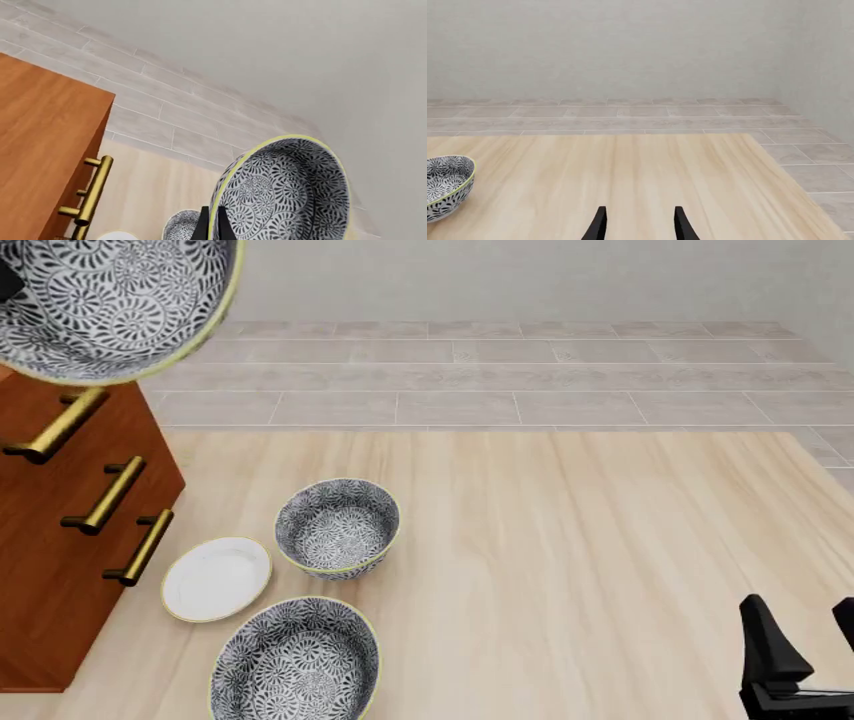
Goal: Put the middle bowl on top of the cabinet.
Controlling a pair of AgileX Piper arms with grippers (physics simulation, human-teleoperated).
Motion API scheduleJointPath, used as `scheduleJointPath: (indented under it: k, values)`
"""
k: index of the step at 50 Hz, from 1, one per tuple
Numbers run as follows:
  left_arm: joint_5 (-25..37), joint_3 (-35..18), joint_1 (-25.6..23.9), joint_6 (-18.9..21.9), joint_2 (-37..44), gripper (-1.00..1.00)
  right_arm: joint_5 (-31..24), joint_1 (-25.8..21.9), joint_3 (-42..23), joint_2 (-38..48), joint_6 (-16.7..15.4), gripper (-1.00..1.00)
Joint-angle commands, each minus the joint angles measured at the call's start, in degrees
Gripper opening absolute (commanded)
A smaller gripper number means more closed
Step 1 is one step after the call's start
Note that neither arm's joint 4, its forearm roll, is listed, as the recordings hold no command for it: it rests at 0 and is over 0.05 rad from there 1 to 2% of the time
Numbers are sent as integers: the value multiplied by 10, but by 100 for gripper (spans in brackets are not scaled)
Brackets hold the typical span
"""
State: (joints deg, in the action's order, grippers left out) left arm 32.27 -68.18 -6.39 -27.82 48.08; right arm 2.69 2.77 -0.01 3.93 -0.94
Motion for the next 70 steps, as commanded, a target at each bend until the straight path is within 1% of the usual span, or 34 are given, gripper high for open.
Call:
scheduleJointPath:
  k: [1,5,8,9,10,14,26,36,46,53,54,56,57,59,61,70]
  values:
    - [17,-25,49,-10,5,-100,7,-1,0,8,0,100]
    - [24,-33,68,-16,10,-100,10,0,0,11,0,100]
    - [26,-35,87,-28,11,-100,11,0,0,12,0,100]
    - [26,-35,87,-28,11,-100,11,0,0,12,0,100]
    - [32,-40,99,-28,14,-100,13,0,0,15,-1,100]
    - [35,-44,118,-33,21,-100,11,-1,0,13,-1,100]
    - [43,-56,148,-72,31,-100,0,0,0,2,0,100]
    - [42,-65,178,-74,47,-100,7,1,0,11,0,100]
    - [47,-70,202,-92,63,-100,8,1,0,11,-1,100]
    - [50,-77,209,-100,67,-100,5,1,0,9,-1,100]
    - [51,-76,219,-104,69,-100,4,1,0,8,-1,100]
    - [53,-81,220,-106,71,-100,5,1,0,10,-1,100]
    - [54,-83,233,-110,76,-100,7,1,0,11,-1,100]
    - [54,-83,234,-113,77,-100,9,1,0,13,-1,100]
    - [53,-83,253,-121,85,-100,8,1,0,12,-1,100]
    - [47,-80,276,-139,99,-100,3,1,0,7,-1,100]
